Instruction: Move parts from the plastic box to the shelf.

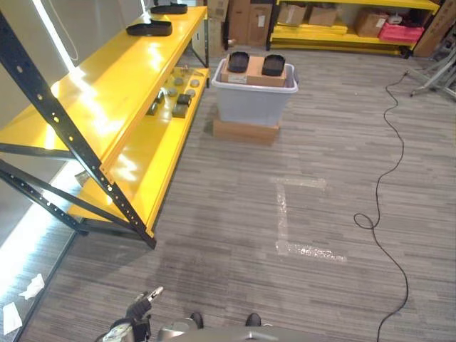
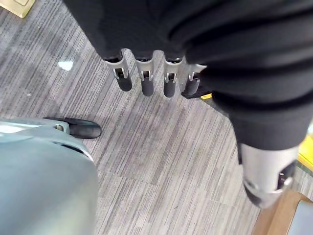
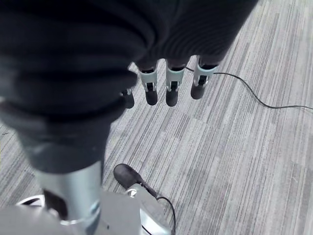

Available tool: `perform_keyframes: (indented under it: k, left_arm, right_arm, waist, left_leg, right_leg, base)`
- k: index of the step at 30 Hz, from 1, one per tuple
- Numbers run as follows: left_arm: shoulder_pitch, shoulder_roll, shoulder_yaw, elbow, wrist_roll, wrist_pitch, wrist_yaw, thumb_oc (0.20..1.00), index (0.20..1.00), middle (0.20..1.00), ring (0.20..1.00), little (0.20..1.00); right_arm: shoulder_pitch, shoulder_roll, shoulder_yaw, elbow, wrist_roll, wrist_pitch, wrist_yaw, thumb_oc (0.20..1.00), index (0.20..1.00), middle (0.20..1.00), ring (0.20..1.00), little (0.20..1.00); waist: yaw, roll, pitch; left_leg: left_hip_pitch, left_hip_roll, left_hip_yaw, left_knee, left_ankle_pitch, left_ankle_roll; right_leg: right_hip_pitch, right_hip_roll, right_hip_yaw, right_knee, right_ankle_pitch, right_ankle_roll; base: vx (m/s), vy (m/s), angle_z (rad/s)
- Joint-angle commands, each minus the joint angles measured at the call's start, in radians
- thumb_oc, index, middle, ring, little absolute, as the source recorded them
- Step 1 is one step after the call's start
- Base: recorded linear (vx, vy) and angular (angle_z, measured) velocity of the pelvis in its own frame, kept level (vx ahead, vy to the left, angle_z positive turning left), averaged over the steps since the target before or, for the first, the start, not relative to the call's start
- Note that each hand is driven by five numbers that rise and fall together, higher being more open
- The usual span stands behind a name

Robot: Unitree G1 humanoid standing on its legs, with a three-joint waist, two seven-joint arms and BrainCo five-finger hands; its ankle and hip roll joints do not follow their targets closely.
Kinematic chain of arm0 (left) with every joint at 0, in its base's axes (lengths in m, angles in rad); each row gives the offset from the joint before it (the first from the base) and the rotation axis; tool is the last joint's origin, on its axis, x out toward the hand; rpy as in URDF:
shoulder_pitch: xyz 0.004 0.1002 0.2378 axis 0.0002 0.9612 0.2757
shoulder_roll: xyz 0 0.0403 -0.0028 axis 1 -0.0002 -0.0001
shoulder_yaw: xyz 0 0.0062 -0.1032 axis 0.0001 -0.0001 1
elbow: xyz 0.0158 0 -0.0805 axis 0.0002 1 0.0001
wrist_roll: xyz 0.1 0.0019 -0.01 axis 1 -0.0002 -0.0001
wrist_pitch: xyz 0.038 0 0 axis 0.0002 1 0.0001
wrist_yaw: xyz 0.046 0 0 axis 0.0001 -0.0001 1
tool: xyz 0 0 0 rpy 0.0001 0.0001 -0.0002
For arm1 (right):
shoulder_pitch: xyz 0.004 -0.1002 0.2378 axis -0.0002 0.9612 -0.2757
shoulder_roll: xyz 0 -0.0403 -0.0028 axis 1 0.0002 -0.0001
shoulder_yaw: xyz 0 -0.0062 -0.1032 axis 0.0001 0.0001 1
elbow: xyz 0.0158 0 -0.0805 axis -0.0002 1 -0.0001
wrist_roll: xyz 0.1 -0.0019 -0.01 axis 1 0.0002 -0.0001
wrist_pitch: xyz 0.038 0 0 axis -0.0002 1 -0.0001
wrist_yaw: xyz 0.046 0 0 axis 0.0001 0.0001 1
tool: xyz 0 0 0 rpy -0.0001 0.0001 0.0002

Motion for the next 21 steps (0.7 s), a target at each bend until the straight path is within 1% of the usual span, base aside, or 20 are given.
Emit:
perform_keyframes:
  k: [1, 3, 9, 13, 21]
  left_arm:
    - [-0.061, -0.006, -0.027, 0.019, 0.027, -0.012, 0.008, 1.000, 1.000, 1.000, 1.000, 1.000]
    - [-0.062, -0.006, -0.030, 0.021, 0.021, -0.022, -0.002, 1.000, 1.000, 1.000, 1.000, 1.000]
    - [-0.061, -0.006, -0.035, 0.015, 0.024, -0.012, 0.008, 1.000, 1.000, 1.000, 1.000, 1.000]
    - [-0.060, -0.010, -0.031, 0.022, -0.006, 0.009, -0.006, 1.000, 1.000, 1.000, 1.000, 1.000]
    - [-0.059, -0.011, -0.031, 0.038, -0.005, 0.011, -0.020, 1.000, 1.000, 1.000, 1.000, 1.000]
  right_arm:
    - [-0.044, -0.006, 0.017, 0.073, -0.012, -0.006, -0.005, 1.000, 1.000, 1.000, 1.000, 1.000]
    - [-0.045, -0.006, 0.019, 0.074, -0.003, -0.006, -0.005, 1.000, 1.000, 1.000, 1.000, 1.000]
    - [-0.043, -0.005, 0.014, 0.076, 0.000, -0.003, -0.001, 1.000, 1.000, 1.000, 1.000, 1.000]
    - [-0.042, -0.001, 0.015, 0.079, -0.002, 0.002, 0.001, 1.000, 1.000, 1.000, 1.000, 1.000]
    - [-0.046, 0.001, 0.018, 0.082, 0.002, 0.009, -0.001, 1.000, 1.000, 1.000, 1.000, 1.000]
  waist:
    - [0.011, -0.010, 0.010]
    - [0.011, -0.010, 0.010]
    - [0.010, -0.009, 0.008]
    - [0.009, -0.009, 0.004]
    - [0.009, -0.007, 0.003]
  left_leg:
    - [-0.015, -0.009, 0.045, 0.028, -0.086, -0.005]
    - [-0.015, -0.008, 0.046, 0.029, -0.086, -0.005]
    - [-0.009, -0.010, 0.047, 0.025, -0.086, -0.004]
    - [-0.007, -0.011, 0.047, 0.024, -0.087, -0.004]
    - [-0.005, -0.011, 0.047, 0.025, -0.087, -0.002]
  right_leg:
    - [0.031, -0.051, 0.001, 0.007, -0.065, 0.087]
    - [0.031, -0.052, 0.002, 0.007, -0.065, 0.087]
    - [0.035, -0.050, 0.005, 0.004, -0.064, 0.088]
    - [0.038, -0.051, 0.005, 0.002, -0.064, 0.088]
    - [0.040, -0.052, 0.006, 0.003, -0.064, 0.088]
  base:
    - [0.00, 0.000, 0.00]
    - [0.00, 0.000, 0.00]
    - [0.00, 0.000, 0.00]
    - [0.00, 0.000, 0.00]
    - [0.00, 0.000, 0.00]
